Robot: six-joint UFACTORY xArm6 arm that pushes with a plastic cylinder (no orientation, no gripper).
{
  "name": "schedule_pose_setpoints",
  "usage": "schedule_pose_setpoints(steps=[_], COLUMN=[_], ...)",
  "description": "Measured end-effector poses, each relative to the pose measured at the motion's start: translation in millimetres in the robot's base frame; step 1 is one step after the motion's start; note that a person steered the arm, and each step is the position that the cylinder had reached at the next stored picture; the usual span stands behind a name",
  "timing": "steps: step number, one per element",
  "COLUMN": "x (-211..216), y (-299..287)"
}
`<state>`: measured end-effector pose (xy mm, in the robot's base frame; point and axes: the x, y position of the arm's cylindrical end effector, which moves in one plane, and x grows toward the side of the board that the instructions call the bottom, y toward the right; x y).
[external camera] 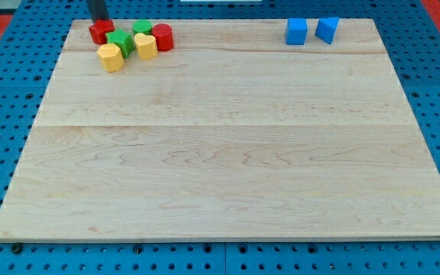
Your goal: Move group of blocks slightly down
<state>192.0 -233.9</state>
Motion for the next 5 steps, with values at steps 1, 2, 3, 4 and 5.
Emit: schedule_pose_setpoints(steps=[1,2,3,4,5], x=[19,38,59,32,-1], y=[13,64,70,17,32])
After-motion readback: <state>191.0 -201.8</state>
